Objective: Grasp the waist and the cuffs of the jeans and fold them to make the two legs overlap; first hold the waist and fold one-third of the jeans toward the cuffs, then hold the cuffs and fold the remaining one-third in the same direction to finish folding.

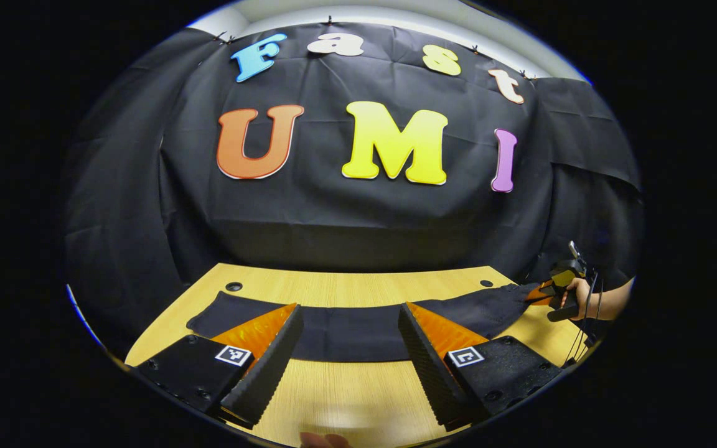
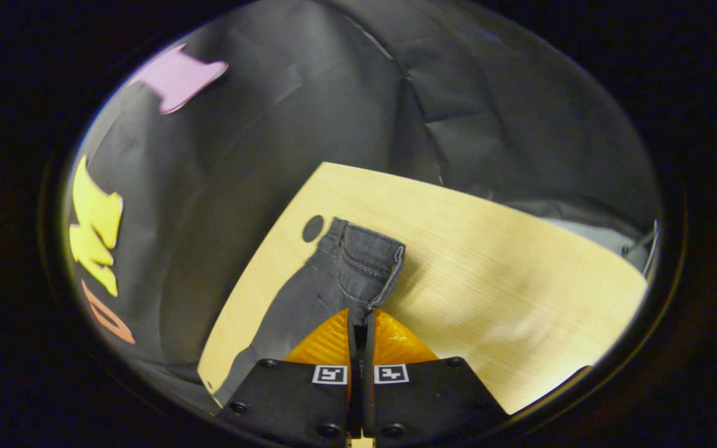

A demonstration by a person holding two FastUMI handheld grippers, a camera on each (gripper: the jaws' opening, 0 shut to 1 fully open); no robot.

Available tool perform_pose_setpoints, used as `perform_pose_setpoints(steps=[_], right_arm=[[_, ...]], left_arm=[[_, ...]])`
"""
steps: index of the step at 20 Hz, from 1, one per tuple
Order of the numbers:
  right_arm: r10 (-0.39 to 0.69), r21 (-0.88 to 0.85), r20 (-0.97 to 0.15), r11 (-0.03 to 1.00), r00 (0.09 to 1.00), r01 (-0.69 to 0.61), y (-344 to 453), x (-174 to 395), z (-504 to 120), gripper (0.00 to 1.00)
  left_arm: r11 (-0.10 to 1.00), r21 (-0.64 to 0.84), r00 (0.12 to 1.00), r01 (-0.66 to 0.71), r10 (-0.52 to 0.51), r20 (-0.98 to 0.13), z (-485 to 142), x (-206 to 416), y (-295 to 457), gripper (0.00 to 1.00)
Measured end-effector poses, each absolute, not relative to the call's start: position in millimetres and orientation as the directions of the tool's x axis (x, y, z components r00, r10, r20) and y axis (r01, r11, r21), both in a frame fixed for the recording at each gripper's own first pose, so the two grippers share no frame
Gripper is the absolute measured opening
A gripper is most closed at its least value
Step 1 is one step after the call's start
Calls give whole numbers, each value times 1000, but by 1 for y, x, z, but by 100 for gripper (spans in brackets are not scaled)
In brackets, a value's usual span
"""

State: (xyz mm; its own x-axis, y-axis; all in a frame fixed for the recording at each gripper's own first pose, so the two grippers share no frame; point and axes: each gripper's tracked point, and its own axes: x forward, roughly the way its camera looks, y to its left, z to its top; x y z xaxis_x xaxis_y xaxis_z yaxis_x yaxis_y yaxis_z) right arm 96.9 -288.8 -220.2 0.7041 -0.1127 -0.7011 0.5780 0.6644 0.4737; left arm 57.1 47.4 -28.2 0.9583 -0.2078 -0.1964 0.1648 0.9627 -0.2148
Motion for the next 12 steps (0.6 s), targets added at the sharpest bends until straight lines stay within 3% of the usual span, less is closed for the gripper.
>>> perform_pose_setpoints(steps=[5, 12], right_arm=[[-127, 254, -616, 902, 777, 348, -232, 119, -157, 1], [-21, 27, -536, 999, 844, 42, -158, 121, -121, 0]], left_arm=[[956, -265, 962, 123, -180, -203, -33, 59, 56, 99], [947, -315, 963, 60, -138, -232, -45, 50, 70, 99]])
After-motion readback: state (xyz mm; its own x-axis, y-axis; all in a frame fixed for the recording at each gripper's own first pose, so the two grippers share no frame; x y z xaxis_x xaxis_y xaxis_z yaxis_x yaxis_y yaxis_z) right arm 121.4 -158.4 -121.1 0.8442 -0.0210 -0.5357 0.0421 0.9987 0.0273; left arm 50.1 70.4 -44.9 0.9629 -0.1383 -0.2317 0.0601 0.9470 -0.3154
